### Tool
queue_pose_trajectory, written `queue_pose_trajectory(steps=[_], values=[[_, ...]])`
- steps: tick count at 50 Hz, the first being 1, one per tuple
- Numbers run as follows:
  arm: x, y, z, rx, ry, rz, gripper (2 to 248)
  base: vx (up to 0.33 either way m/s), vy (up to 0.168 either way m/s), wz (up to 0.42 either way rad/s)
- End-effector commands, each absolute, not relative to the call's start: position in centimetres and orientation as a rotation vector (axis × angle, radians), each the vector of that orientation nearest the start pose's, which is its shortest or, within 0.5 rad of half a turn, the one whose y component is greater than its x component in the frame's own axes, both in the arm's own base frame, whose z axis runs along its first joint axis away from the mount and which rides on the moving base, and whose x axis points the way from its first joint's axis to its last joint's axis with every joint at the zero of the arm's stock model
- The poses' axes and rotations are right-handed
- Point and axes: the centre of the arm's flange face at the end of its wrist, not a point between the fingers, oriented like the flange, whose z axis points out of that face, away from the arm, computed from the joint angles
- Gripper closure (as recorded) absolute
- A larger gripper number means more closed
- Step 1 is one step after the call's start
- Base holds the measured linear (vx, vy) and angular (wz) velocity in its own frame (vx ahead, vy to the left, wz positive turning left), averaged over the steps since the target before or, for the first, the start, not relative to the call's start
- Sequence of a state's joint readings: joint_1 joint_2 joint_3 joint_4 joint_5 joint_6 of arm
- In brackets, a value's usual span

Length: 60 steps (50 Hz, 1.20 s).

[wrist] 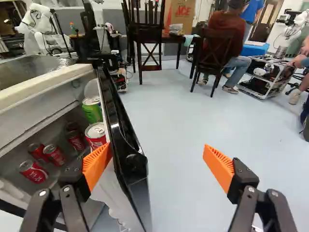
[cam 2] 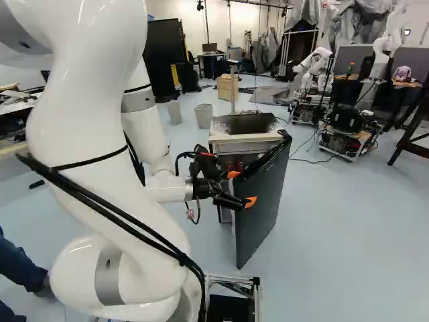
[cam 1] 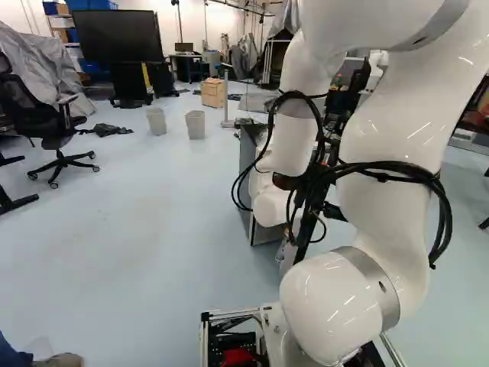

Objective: Grab a drink from the fridge

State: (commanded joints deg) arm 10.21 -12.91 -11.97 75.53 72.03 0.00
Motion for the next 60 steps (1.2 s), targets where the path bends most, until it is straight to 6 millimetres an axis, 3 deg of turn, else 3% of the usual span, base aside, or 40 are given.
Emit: queue_pose_trajectory(steps=[35,60], values=[[25.2,-6.7,28.8,1.649,-1.271,1.182,3,0.000,0.000,0.000],[25.9,-9.4,28.8,1.514,-1.383,1.105,3,0.000,0.000,0.000]])
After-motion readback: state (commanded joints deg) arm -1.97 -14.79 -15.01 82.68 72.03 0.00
